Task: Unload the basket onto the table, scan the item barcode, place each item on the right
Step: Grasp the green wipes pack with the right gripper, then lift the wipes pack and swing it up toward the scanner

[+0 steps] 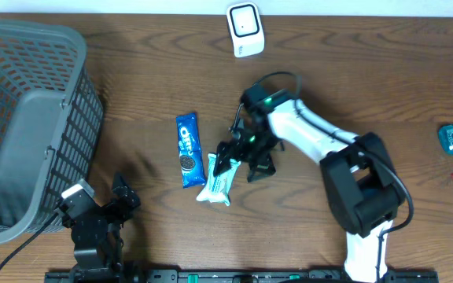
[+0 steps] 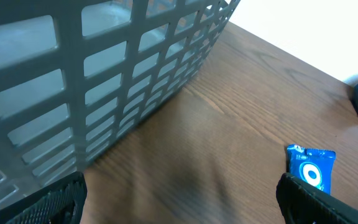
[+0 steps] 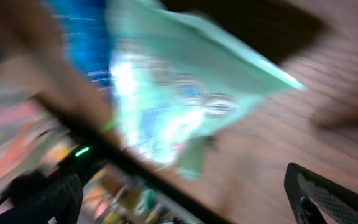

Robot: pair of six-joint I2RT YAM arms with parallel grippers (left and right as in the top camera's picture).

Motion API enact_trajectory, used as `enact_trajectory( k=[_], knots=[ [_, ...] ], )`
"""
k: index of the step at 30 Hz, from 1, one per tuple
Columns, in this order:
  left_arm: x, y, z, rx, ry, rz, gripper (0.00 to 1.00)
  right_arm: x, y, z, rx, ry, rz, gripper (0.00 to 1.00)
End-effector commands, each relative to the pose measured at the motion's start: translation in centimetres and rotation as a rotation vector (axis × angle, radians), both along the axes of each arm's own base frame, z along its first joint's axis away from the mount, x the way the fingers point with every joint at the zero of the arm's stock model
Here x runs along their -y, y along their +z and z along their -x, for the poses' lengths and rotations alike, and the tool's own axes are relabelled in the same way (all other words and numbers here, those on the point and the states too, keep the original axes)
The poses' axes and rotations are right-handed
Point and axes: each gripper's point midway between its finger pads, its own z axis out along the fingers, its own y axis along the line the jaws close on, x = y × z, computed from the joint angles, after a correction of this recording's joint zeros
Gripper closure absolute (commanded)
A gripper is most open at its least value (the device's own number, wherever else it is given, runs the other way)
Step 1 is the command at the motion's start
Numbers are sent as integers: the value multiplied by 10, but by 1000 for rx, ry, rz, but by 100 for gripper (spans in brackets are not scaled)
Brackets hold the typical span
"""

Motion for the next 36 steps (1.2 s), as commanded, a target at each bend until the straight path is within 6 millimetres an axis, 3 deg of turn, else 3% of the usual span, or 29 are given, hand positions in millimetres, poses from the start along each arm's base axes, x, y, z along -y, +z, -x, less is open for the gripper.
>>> enact_trajectory(
  k=[1, 6, 13, 22, 27, 28, 30, 31, 32, 36],
  knots=[
    [-2, 1, 1, -1, 6, -18, 2, 7, -15, -1, 62, -86, 241, 1],
    [-2, 1, 1, -1, 6, -18, 2, -9, -22, 9, 108, -138, 340, 1],
    [-2, 1, 1, -1, 6, -18, 2, -21, -27, 1, 206, -188, 379, 1],
    [-2, 1, 1, -1, 6, -18, 2, -15, -29, -21, 287, -225, 395, 4],
    [-2, 1, 1, -1, 6, -18, 2, -16, -44, -12, 278, -190, 428, 9],
    [-2, 1, 1, -1, 6, -18, 2, -17, -50, -9, 267, -183, 441, 16],
    [-2, 1, 1, -1, 6, -18, 2, -14, -59, 0, 235, -192, 480, 52],
    [-2, 1, 1, -1, 6, -18, 2, -13, -63, 3, 220, -201, 498, 64],
    [-2, 1, 1, -1, 6, -18, 2, -13, -65, 6, 210, -203, 502, 69],
    [-2, 1, 1, -1, 6, -18, 2, -19, -63, 9, 181, -205, 475, 75]
  ],
)
